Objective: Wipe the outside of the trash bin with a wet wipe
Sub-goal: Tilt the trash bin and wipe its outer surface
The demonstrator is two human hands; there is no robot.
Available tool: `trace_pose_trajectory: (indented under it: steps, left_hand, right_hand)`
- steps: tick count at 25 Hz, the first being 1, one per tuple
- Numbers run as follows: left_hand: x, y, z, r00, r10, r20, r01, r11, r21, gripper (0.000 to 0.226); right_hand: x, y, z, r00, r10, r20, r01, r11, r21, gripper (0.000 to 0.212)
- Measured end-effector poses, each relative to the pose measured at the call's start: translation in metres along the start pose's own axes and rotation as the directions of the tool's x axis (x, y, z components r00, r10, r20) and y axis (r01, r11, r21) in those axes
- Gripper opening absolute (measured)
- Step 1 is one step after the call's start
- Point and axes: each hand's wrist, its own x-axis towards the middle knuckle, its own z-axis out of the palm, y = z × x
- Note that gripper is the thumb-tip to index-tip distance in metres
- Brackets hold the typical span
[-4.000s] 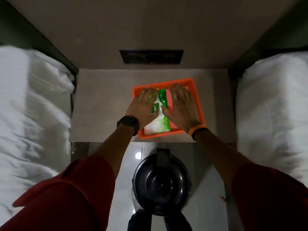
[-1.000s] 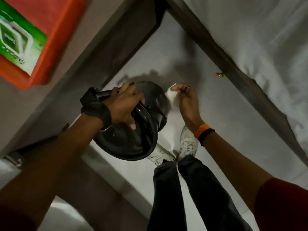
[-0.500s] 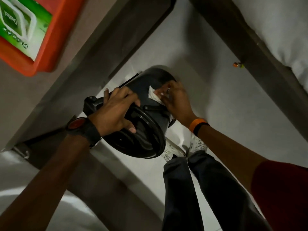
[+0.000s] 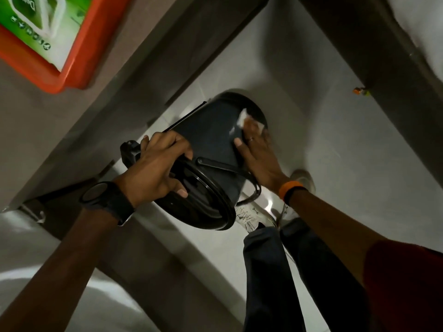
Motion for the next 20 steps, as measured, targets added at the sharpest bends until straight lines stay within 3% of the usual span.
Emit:
trace_pose_trajectory:
  steps: [1, 3, 4, 5, 6, 7, 9, 11, 12, 14, 16, 17, 19, 20]
  left_hand:
    - [-0.002, -0.001, -0.001, 1.000, -0.006, -0.006, 0.006, 1.000, -0.008, 0.065]
    - [-0.004, -0.002, -0.003, 1.000, -0.005, -0.013, 0.005, 1.000, -0.014, 0.066]
    - [-0.004, -0.003, -0.003, 1.000, 0.002, -0.013, -0.002, 1.000, -0.004, 0.066]
    - [-0.005, -0.003, -0.002, 1.000, 0.007, -0.007, -0.007, 1.000, 0.013, 0.066]
    - [-0.006, -0.002, 0.000, 1.000, 0.017, 0.001, -0.017, 0.999, 0.031, 0.067]
    - [-0.006, -0.002, 0.001, 0.999, 0.033, 0.004, -0.033, 0.998, 0.045, 0.067]
    - [-0.004, -0.002, 0.002, 0.998, 0.058, -0.010, -0.058, 0.997, 0.052, 0.068]
    - [0.001, -0.002, 0.001, 0.998, 0.068, -0.016, -0.068, 0.997, 0.032, 0.068]
    - [0.003, -0.003, -0.001, 0.998, 0.062, -0.025, -0.061, 0.998, 0.024, 0.069]
    - [0.004, -0.005, -0.003, 0.998, 0.053, -0.035, -0.052, 0.998, 0.022, 0.069]
    - [0.003, -0.005, -0.002, 0.998, 0.051, -0.036, -0.050, 0.999, 0.022, 0.069]
    - [0.003, -0.004, -0.001, 0.998, 0.050, -0.036, -0.050, 0.999, 0.020, 0.070]
    - [0.003, 0.000, 0.000, 0.998, 0.045, -0.045, -0.044, 0.999, 0.010, 0.070]
    - [0.004, 0.003, 0.000, 0.998, 0.040, -0.043, -0.040, 0.999, -0.003, 0.071]
  right_hand:
    - [-0.011, -0.006, 0.010, 0.988, -0.153, -0.005, 0.153, 0.987, -0.046, 0.064]
    - [-0.043, -0.016, 0.032, 0.876, -0.478, 0.064, 0.482, 0.867, -0.123, 0.061]
    - [-0.046, -0.013, 0.035, 0.840, -0.533, 0.102, 0.543, 0.827, -0.148, 0.060]
    - [-0.036, -0.009, 0.032, 0.857, -0.507, 0.094, 0.516, 0.842, -0.156, 0.059]
    - [-0.019, -0.006, 0.024, 0.922, -0.385, 0.049, 0.388, 0.908, -0.157, 0.059]
    - [0.000, -0.003, 0.014, 0.982, -0.187, 0.005, 0.186, 0.974, -0.133, 0.058]
    - [0.029, 0.005, -0.005, 0.994, 0.108, -0.025, -0.109, 0.993, -0.047, 0.056]
    - [0.019, -0.004, -0.002, 0.996, 0.085, -0.030, -0.086, 0.996, 0.000, 0.057]
    - [0.002, -0.013, 0.006, 0.998, -0.055, -0.026, 0.055, 0.998, 0.011, 0.058]
    - [-0.042, -0.028, 0.022, 0.928, -0.371, 0.034, 0.371, 0.929, 0.017, 0.056]
    - [-0.046, -0.022, 0.022, 0.857, -0.506, 0.096, 0.508, 0.861, -0.002, 0.053]
    - [-0.033, -0.018, 0.016, 0.882, -0.464, 0.087, 0.466, 0.885, -0.008, 0.053]
    - [0.003, -0.005, 0.001, 0.981, -0.195, 0.013, 0.195, 0.981, 0.013, 0.054]
    - [0.018, 0.003, -0.006, 0.997, -0.068, -0.022, 0.069, 0.997, 0.041, 0.053]
